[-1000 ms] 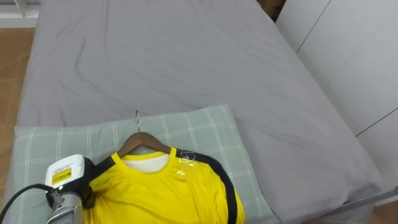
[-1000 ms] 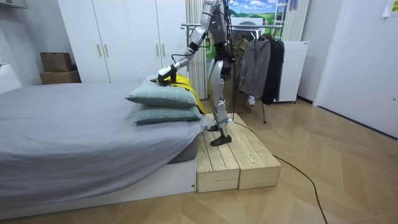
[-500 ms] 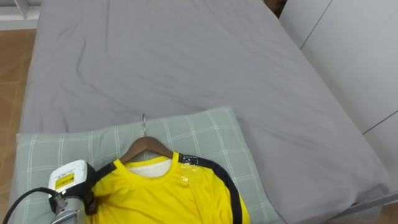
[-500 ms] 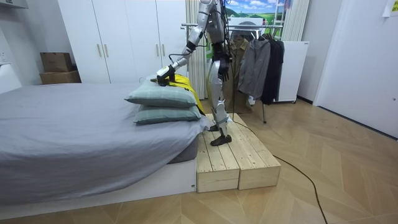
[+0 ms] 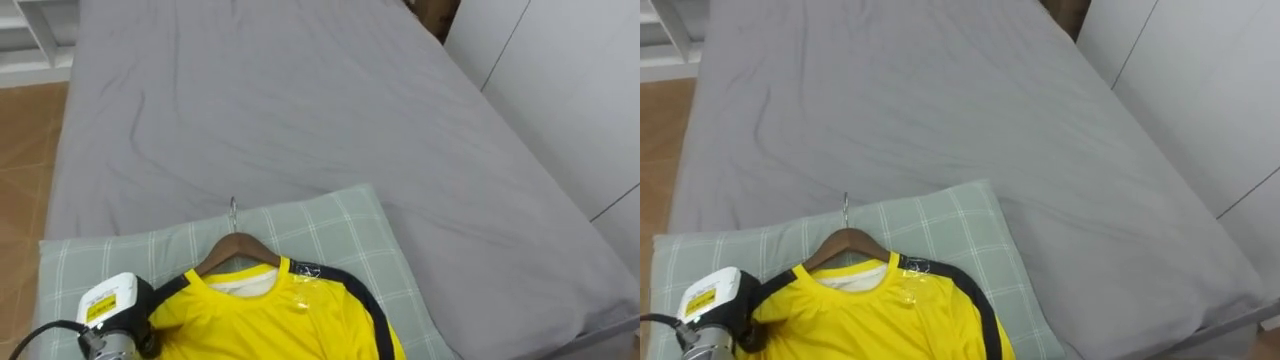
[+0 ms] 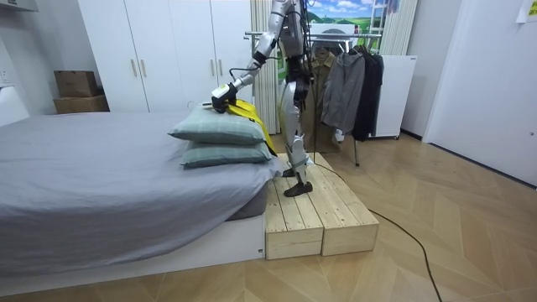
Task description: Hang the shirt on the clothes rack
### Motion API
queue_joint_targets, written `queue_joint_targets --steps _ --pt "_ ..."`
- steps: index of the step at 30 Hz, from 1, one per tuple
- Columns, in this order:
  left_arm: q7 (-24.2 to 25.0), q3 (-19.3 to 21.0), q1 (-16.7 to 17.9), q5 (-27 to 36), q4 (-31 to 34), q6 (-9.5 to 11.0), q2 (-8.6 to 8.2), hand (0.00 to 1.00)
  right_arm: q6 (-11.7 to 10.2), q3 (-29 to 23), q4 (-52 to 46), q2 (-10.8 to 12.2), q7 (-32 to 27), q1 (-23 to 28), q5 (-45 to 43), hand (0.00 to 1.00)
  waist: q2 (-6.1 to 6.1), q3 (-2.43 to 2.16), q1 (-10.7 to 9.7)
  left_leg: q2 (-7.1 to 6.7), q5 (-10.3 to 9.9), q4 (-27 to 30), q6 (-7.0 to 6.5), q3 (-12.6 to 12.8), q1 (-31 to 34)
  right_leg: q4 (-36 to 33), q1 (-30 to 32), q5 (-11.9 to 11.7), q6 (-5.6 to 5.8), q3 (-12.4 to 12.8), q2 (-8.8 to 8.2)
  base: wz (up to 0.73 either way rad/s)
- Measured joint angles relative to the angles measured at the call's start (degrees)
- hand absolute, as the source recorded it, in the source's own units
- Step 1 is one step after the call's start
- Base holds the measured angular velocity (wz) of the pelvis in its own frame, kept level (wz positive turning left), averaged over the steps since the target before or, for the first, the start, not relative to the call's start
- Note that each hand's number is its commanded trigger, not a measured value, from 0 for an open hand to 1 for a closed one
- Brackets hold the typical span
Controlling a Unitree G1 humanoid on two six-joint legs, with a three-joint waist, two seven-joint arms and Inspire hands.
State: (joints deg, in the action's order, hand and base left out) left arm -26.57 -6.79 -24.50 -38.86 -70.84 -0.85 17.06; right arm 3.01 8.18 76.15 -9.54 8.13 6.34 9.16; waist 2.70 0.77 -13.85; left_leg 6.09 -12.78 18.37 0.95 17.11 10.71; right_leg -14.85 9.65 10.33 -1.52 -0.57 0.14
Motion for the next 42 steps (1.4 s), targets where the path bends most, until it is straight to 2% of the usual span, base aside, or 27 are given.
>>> queue_joint_targets --steps 5,9,12,14,17,19,20,23,26,33,42 --pt "-2.2 0.3 0.3 5.1 0.1 1.3 -0.65 1.0 0.0 0.0 0.4 0.0 -1.3 0.1 2.1 0.0 -0.29 0.01 0.0 -0.21 0.0 -0.5 0.07 -0.2 -1.5 0.2 -1.5 0.0 0.0 -0.6 0.06 0.04" --pt "-3.3 0.3 0.6 7.9 1.4 2.2 -1.19 1.0 0.1 0.0 0.4 0.0 -1.9 0.1 2.1 0.0 -0.66 0.02 0.0 -0.77 0.1 -0.7 0.04 -1.4 -1.5 0.2 -1.8 0.0 0.1 -1.0 -0.05 0.09" --pt "-5.0 0.3 4.7 11.4 7.0 3.1 -1.16 1.0 0.0 0.0 0.2 0.0 -2.4 0.2 1.8 0.0 -0.76 0.02 0.4 -0.82 0.1 -0.7 -0.04 -1.5 -2.6 0.2 -2.8 -0.1 0.18 -0.7 -0.08 -0.01" --pt "-5.2 0.3 6.4 11.2 9.5 3.3 -1.16 1.0 -0.1 0.0 0.2 0.0 -3.0 0.3 1.8 0.0 -0.91 0.01 0.4 -0.82 0.1 -0.7 -0.04 -1.7 -3.2 0.3 -3.6 -0.1 0.19 -0.9 -0.07 0.04" --pt "-5.3 0.3 7.0 11.2 12.4 3.6 -1.21 1.0 -0.5 -0.2 0.0 0.0 -4.1 0.4 1.8 0.0 -1.38 0.01 1.4 -0.8 0.1 -0.7 -0.04 -1.7 -3.3 0.3 -3.7 -0.1 0.19 -1.0 -0.07 0.01" --pt "-5.4 0.3 7.5 11.3 14.4 3.9 -1.36 1.0 -0.5 -0.3 -0.2 0.0 -4.5 0.4 1.8 0.0 -1.81 -0.19 2.0 -0.78 0.1 -0.6 -0.04 -1.9 -3.3 0.3 -3.8 -0.1 0.19 -1.2 -0.06 0.0" --pt "-5.5 0.2 8.1 11.5 15.5 4.4 -1.45 1.0 -0.6 -0.2 -0.4 -0.1 -4.9 0.2 1.8 0.0 -2.17 -0.36 2.0 -0.79 0.1 -0.6 -0.04 -1.9 -3.3 0.4 -3.9 -0.1 0.19 -1.2 -0.07 0.0" --pt "-6.9 -0.1 8.9 12.5 15.9 6.1 -1.91 1.0 -0.7 -0.2 -0.4 -0.1 -5.3 -0.1 1.8 0.0 -2.7 -0.43 2.0 -0.81 0.1 -0.6 -0.04 -2.0 -4.2 1.3 -5.3 -0.1 0.19 -1.3 -0.05 0.0" --pt "-7.0 -0.1 9.1 12.4 18.1 6.2 -2.28 1.0 -1.1 -0.2 -0.3 -0.1 -5.5 -0.1 1.9 0.0 -2.86 -0.46 1.7 -0.96 0.2 -0.8 0.05 -3.1 -4.4 2.7 -6.6 -0.1 0.21 -2.3 -0.07 0.17" --pt "-8.3 -0.3 9.1 12.4 18.8 7.7 -2.4 1.0 -1.1 -0.2 -0.1 -0.1 -5.6 -0.4 2.2 0.0 -2.93 -0.47 1.7 -0.98 0.2 -0.7 0.11 -3.6 -6.0 3.3 -8.7 -0.1 0.19 -2.8 -0.01 0.04" --pt "-9.5 -0.4 9.4 12.3 18.8 7.7 -3.21 1.0 -1.1 -0.5 -0.6 -0.1 -6.2 0.0 2.2 0.0 -3.34 -0.44 1.7 -1.04 0.2 -0.8 0.11 -3.7 -7.2 3.2 -9.9 -0.1 0.18 -2.8 -0.03 0.0"
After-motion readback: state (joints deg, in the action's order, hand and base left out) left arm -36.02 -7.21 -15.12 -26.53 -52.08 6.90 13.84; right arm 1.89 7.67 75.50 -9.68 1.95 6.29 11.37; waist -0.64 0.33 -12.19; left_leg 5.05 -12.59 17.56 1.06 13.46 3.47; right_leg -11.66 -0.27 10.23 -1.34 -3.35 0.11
